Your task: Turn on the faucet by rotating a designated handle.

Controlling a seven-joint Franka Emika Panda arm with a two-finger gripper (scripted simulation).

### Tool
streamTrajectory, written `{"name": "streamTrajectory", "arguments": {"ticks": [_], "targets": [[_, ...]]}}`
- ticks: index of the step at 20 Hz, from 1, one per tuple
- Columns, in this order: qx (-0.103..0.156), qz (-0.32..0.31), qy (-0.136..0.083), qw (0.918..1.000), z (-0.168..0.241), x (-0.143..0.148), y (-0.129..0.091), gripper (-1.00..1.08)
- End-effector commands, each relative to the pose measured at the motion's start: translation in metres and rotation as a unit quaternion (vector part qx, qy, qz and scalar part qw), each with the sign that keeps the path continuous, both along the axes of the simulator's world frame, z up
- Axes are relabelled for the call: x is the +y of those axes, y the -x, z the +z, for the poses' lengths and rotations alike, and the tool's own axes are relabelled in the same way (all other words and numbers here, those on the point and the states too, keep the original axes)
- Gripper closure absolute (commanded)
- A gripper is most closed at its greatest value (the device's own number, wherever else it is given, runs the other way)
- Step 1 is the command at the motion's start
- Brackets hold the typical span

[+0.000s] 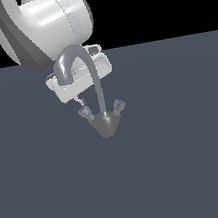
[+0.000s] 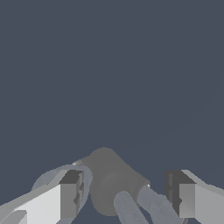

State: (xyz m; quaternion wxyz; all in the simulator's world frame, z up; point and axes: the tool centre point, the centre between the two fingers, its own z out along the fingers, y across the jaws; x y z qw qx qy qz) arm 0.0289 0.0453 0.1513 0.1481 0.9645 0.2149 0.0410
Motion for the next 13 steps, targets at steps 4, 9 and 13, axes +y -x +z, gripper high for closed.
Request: {"name": "streamTrajectory", "arguments": {"ticks": [4,9,13], "targets": [[0.028,0.071,0.017,0.9969,-0.064,0.012,0.025,-0.39],[0.019,0.032,-0.038,0.9986,-0.06,0.038,0.03,0.75],[0.039,0.053,-0.028,0.9974,-0.072,0.027,0.04,0.6]]}}
